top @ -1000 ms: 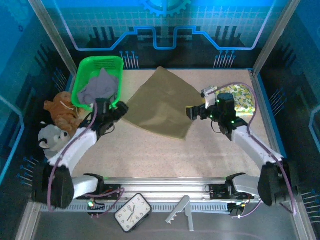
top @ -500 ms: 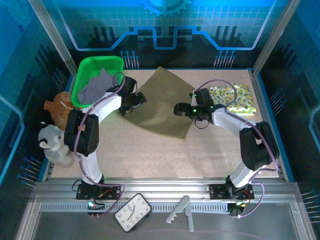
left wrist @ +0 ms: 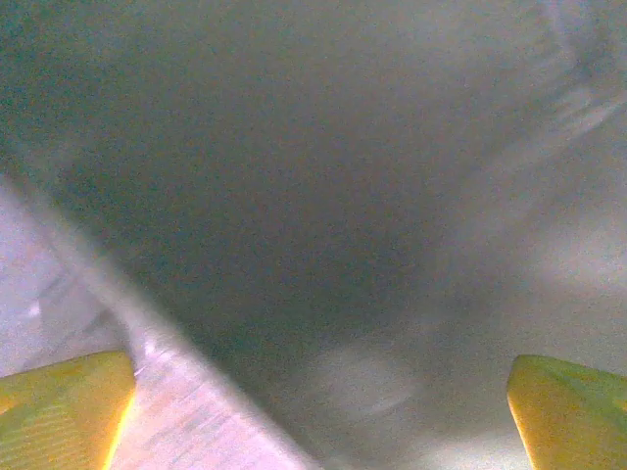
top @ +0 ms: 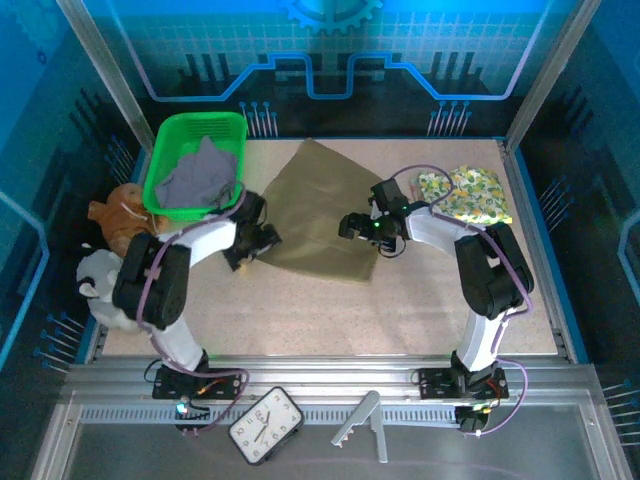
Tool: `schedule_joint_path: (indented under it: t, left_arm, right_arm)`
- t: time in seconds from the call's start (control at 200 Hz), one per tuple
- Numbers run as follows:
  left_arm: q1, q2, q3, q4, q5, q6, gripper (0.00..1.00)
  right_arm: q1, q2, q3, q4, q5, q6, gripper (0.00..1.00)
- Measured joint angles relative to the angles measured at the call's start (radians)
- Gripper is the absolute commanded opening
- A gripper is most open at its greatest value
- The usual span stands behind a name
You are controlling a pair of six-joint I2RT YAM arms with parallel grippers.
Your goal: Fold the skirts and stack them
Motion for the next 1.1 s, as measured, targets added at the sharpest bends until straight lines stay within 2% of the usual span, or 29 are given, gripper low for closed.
schedule_joint_path:
  t: [0.135, 0.285, 0.475, 0.595, 0.735, 0.865, 1.1]
  left_arm:
    - [0.0, -0.126, -0.076, -0.043, 0.034, -0.025, 0.99]
    - [0.0, -0.151, 0.007, -0.036, 0.068, -0.026, 0.99]
    - [0.0, 0.0, 0.237, -0.004, 0.066, -0.014, 0.99]
    - [0.001, 0.114, 0.291, 0.013, 0.059, -0.006, 0.99]
    - [0.003, 0.19, 0.283, 0.01, 0.057, -0.003, 0.99]
    - [0.003, 0.192, 0.232, 0.026, 0.054, -0.007, 0.99]
    - [0.003, 0.023, -0.002, 0.149, 0.052, -0.047, 0.99]
  right_arm:
    - [0.0, 0.0, 0.0, -0.027, -0.003, -0.002, 1.0]
    - [0.003, -0.002, 0.0, -0.029, -0.012, 0.008, 1.0]
    - [0.04, -0.019, 0.0, -0.025, -0.016, 0.04, 1.0]
    - [0.059, -0.025, 0.0, -0.008, -0.031, 0.064, 1.0]
    - [0.071, -0.025, -0.003, 0.016, -0.051, 0.099, 1.0]
    - [0.083, -0.025, -0.03, 0.045, -0.066, 0.132, 1.0]
    - [0.092, -0.024, -0.112, 0.101, -0.082, 0.222, 1.0]
